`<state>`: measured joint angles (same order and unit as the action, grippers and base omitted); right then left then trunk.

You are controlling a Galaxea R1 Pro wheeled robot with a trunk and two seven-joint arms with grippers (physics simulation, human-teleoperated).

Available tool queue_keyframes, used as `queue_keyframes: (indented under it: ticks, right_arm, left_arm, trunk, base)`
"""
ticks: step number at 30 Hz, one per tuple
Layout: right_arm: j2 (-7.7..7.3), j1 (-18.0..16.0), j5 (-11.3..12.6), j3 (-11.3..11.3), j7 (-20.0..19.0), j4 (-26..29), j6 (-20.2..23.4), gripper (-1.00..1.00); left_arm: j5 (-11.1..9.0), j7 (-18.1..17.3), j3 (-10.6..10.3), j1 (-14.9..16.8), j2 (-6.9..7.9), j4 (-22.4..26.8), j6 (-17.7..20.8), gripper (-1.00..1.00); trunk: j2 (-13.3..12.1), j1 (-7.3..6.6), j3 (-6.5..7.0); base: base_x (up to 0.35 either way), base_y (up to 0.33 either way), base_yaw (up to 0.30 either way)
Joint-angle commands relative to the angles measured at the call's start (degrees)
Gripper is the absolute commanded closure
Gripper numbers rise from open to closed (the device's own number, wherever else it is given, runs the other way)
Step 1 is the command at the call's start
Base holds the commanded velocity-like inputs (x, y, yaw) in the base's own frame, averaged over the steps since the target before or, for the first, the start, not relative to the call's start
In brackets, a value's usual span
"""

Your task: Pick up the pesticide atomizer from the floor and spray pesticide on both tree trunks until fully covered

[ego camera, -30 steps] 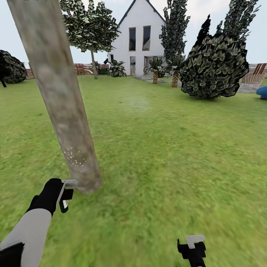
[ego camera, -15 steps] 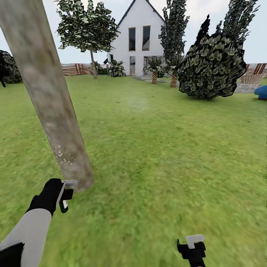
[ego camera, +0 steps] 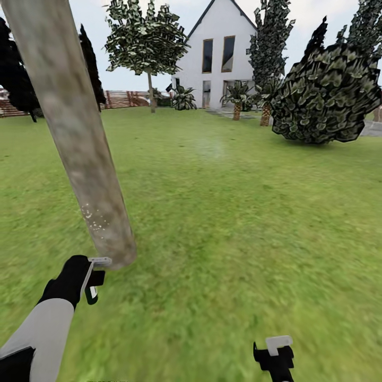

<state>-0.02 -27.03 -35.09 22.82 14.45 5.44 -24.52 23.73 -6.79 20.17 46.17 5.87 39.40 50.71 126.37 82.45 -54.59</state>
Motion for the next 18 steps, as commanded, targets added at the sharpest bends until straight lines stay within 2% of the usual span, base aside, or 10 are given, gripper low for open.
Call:
queue_keyframes:
  ticks: [1,6,18]
  right_arm:
    - [0.01,-0.04,-0.59,0.38,0.23,-0.08,-0.18,-1.0]
    - [0.0,-0.04,-0.59,0.38,0.18,-0.08,-0.18,-1.0]
    - [-0.08,-0.04,-0.59,0.39,0.23,-0.08,-0.18,-1.0]
  left_arm:
    - [0.65,-0.57,0.17,0.06,-0.08,0.07,0.18,1.0]
    - [0.62,-0.58,0.19,0.06,-0.07,0.07,0.18,1.0]
    - [0.62,-0.58,0.38,0.06,-0.07,0.07,0.18,1.0]
  trunk:
    - [0.02,0.0,-0.05]
    - [0.02,0.0,-0.05]
    - [0.02,0.0,-0.05]
  base:
    - [0.074,-0.277,0.262]
    - [0.088,-0.277,0.228]
    - [0.134,-0.276,0.019]
